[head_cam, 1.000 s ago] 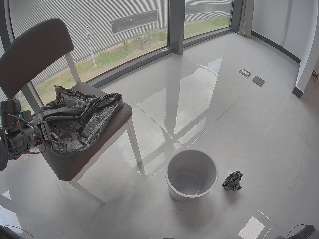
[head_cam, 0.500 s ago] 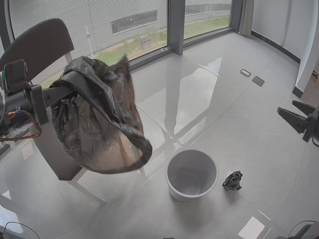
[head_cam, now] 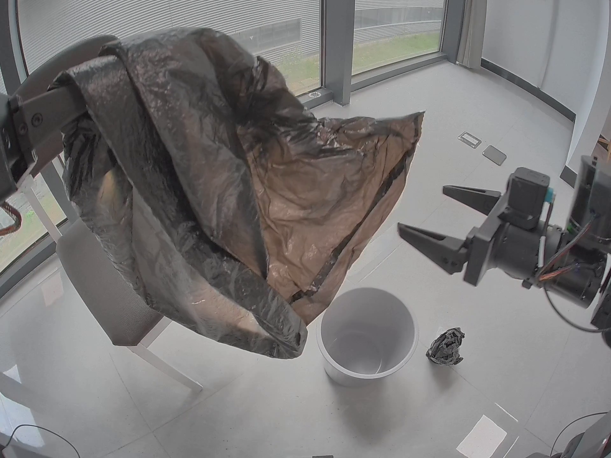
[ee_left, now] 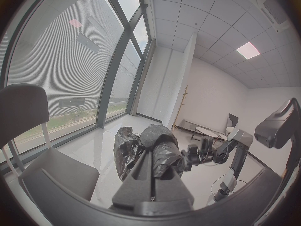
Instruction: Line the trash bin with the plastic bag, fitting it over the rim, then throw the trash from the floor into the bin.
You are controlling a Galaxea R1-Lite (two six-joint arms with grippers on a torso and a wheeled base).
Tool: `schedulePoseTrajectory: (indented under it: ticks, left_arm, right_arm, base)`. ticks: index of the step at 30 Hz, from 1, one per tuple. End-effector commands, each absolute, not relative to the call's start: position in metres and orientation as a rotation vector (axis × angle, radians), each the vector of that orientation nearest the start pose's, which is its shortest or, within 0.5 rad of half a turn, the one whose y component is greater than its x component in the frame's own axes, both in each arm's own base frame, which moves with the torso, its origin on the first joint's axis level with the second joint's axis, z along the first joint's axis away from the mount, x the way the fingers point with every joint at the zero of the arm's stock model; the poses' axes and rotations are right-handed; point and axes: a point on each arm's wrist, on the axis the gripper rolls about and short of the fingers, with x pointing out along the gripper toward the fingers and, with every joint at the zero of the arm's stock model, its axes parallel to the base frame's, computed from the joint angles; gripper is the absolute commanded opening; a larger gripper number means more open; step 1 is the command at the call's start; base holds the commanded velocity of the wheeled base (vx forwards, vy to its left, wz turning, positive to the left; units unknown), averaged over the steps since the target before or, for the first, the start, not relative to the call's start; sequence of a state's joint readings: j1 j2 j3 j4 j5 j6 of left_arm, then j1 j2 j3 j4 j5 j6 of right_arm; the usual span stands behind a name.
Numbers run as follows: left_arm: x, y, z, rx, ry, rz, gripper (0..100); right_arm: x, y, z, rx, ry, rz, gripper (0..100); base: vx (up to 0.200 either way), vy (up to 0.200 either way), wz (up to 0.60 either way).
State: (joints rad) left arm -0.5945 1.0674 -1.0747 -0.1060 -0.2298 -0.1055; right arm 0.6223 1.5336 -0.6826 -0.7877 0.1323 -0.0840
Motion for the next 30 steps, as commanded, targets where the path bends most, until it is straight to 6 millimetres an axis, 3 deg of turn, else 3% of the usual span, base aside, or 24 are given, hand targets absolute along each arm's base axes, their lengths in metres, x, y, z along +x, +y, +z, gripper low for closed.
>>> schedulePoseTrajectory:
  ticks: [1, 11, 18, 23, 30]
  left_arm:
    - [0.105, -0.08, 0.362, -0.131, -0.1, -0.834, 0]
    - [0.123, -0.091, 0.371, -0.166, -0.086, -0.782, 0]
    - [0.13, -0.097, 0.373, -0.169, -0.082, -0.782, 0]
    - [0.125, -0.096, 0.376, -0.174, -0.098, -0.794, 0]
    - [0.12, -0.094, 0.377, -0.178, -0.104, -0.807, 0]
  right_arm:
    - [0.215, 0.189, 0.179, -0.173, 0.101, 0.825, 100]
    - [0.202, 0.207, 0.162, -0.271, 0.12, 0.875, 100]
    - [0.199, 0.23, 0.149, -0.304, 0.134, 0.918, 100]
    - [0.214, 0.255, 0.14, -0.314, 0.109, 0.929, 100]
    - [0.232, 0.275, 0.146, -0.314, 0.058, 0.892, 100]
  base:
    - [0.0, 0.0, 0.0]
    - [0.0, 0.0, 0.0]
    - [0.0, 0.0, 0.0]
    - [0.0, 0.0, 0.0]
    - [0.0, 0.0, 0.0]
